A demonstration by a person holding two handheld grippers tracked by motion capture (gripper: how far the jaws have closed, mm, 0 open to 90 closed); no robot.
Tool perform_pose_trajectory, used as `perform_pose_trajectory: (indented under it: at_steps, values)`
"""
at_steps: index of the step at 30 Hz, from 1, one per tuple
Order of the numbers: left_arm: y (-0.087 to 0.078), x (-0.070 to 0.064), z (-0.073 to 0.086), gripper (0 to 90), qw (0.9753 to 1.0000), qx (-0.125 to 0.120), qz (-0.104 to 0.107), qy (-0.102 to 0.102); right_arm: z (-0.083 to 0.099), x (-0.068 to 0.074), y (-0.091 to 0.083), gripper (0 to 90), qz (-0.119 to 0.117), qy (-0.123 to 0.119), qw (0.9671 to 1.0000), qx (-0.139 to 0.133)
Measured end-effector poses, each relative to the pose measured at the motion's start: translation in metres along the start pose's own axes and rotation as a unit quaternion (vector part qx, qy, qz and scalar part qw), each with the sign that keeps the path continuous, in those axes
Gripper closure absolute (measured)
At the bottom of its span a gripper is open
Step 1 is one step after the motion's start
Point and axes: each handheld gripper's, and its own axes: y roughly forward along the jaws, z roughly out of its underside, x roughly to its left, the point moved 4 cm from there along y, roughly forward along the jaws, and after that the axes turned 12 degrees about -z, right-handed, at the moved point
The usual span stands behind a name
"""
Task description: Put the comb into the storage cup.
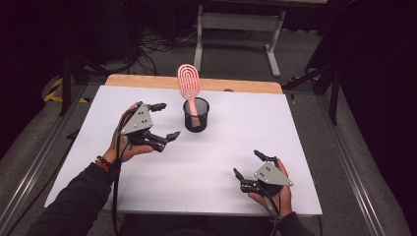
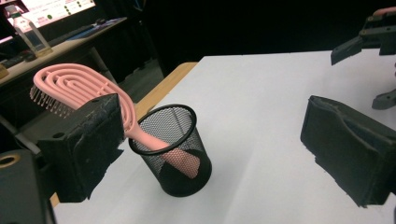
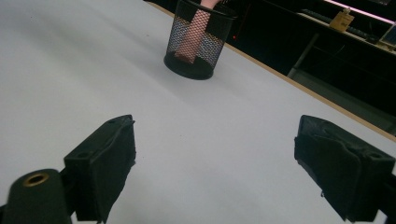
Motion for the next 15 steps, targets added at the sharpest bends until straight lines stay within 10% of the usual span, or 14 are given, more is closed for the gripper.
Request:
perform_pose_trajectory:
  at_steps: [15]
  values:
    - [-0.013,-0.01,0.018,6.7,0.9998,0.012,-0.004,0.013,-0.004,0.006,0.0,13.3,-0.003,-0.013,0.9999,-0.003]
